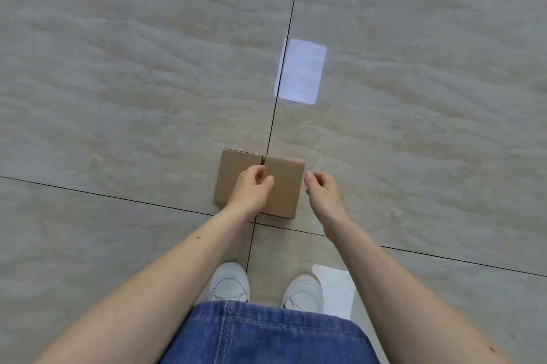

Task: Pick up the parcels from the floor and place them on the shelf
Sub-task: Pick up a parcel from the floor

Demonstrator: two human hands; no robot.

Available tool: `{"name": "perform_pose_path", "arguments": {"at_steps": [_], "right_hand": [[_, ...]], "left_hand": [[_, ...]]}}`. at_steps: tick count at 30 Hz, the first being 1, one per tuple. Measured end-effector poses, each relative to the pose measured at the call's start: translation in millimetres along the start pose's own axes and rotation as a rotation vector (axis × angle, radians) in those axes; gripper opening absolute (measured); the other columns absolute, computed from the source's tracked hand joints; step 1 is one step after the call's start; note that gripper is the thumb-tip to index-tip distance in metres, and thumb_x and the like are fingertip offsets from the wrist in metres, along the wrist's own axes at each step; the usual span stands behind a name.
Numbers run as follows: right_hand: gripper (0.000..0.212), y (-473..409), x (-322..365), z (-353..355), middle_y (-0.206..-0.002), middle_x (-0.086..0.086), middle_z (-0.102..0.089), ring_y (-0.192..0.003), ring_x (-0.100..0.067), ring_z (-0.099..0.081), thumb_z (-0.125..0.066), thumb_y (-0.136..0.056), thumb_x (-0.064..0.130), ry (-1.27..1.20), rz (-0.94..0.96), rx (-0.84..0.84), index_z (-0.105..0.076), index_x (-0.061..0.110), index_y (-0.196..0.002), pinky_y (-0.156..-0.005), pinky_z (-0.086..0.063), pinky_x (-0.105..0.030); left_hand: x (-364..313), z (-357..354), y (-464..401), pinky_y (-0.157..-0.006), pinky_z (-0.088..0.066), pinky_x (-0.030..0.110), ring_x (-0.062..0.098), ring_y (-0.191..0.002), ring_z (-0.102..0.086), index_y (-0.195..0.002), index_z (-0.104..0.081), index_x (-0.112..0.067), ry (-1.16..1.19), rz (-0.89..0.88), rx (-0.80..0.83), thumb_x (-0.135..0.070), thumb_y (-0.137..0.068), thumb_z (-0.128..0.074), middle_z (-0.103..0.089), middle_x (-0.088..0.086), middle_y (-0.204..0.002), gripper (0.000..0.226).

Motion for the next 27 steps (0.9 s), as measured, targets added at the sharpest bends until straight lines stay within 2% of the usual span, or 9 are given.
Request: {"name": "perform_pose_path", "arguments": {"at_steps": [4, 8, 12, 18, 20, 22, 25, 27], "right_hand": [[0.044, -23, -16, -12, -0.13, -0.008, -0.06, -0.12, -0.026, -0.056, -0.043, -0.101, 0.043, -0.001, -0.077, 0.026, -0.053, 0.013, -0.131, -0.102, -0.045, -0.043], [0.052, -31, -25, -22, -0.139, -0.007, -0.056, -0.128, -0.027, -0.052, -0.04, -0.101, 0.047, -0.014, -0.126, 0.065, -0.05, 0.013, -0.139, -0.109, -0.041, -0.049], [0.048, -33, -31, -24, -0.136, -0.005, -0.059, -0.126, -0.025, -0.054, -0.038, -0.102, 0.045, -0.04, -0.153, 0.076, -0.056, 0.013, -0.133, -0.109, -0.041, -0.05], [0.041, -30, -39, -16, -0.131, -0.007, -0.061, -0.122, -0.027, -0.056, -0.037, -0.102, 0.042, -0.083, -0.207, 0.054, -0.059, 0.015, -0.124, -0.109, -0.041, -0.051], [0.043, -25, -38, -12, -0.132, -0.005, -0.061, -0.122, -0.026, -0.057, -0.039, -0.101, 0.044, -0.122, -0.225, 0.036, -0.057, 0.016, -0.128, -0.108, -0.042, -0.05], [0.049, -16, -33, -7, -0.133, -0.003, -0.06, -0.122, -0.026, -0.057, -0.041, -0.099, 0.049, -0.174, -0.25, 0.006, -0.055, 0.016, -0.133, -0.108, -0.043, -0.049], [0.047, 3, -18, 6, -0.131, -0.005, -0.061, -0.119, -0.026, -0.057, -0.044, -0.096, 0.055, -0.218, -0.246, -0.051, -0.056, 0.017, -0.123, -0.107, -0.044, -0.049], [0.057, 24, -5, 17, -0.137, -0.006, -0.058, -0.124, -0.026, -0.054, -0.047, -0.095, 0.055, -0.249, -0.243, -0.098, -0.054, 0.013, -0.133, -0.108, -0.042, -0.05]], "left_hand": [[9, -5, -16, -0.111, -0.039, 0.035, 0.019, -0.127, -0.051, -0.143, -0.046, -0.012, -0.029, 0.016, -0.027, -0.026, -0.095, -0.055, -0.05, 0.007, -0.142, 0.05], [10, -10, -20, -0.11, -0.041, 0.04, 0.019, -0.125, -0.051, -0.144, -0.045, -0.011, -0.081, 0.017, -0.017, -0.028, -0.094, -0.057, -0.049, 0.006, -0.143, 0.054], [9, -14, -25, -0.108, -0.042, 0.036, 0.019, -0.121, -0.053, -0.143, -0.047, -0.01, -0.087, 0.012, -0.011, -0.026, -0.092, -0.06, -0.05, 0.007, -0.141, 0.055], [6, -22, -24, -0.088, -0.038, 0.025, 0.015, -0.106, -0.05, -0.14, -0.048, -0.009, -0.111, 0.039, 0.021, -0.029, -0.093, -0.057, -0.045, 0.007, -0.139, 0.051], [4, -24, -18, -0.082, -0.037, 0.022, 0.013, -0.101, -0.05, -0.136, -0.052, -0.011, -0.096, 0.051, 0.048, -0.028, -0.095, -0.056, -0.042, 0.005, -0.136, 0.045], [-3, -24, -7, -0.082, -0.039, 0.022, 0.012, -0.1, -0.051, -0.138, -0.053, -0.015, -0.052, 0.047, 0.063, -0.026, -0.095, -0.056, -0.039, 0.005, -0.134, 0.045], [-20, -16, 17, -0.086, -0.038, 0.025, 0.012, -0.105, -0.05, -0.138, -0.049, -0.019, -0.019, 0.051, 0.065, -0.031, -0.093, -0.061, -0.04, 0.001, -0.13, 0.048], [-30, -9, 36, -0.085, -0.038, 0.026, 0.012, -0.106, -0.049, -0.136, -0.046, -0.019, -0.022, 0.071, 0.082, -0.035, -0.092, -0.063, -0.042, -0.003, -0.128, 0.05]]}}
Point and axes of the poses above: each hand's wrist, its own y-axis away from the middle knuckle, its own z-axis out of the back of the hand, x = y × z, the point moved 10 cm from there along -y, towards the middle knuckle
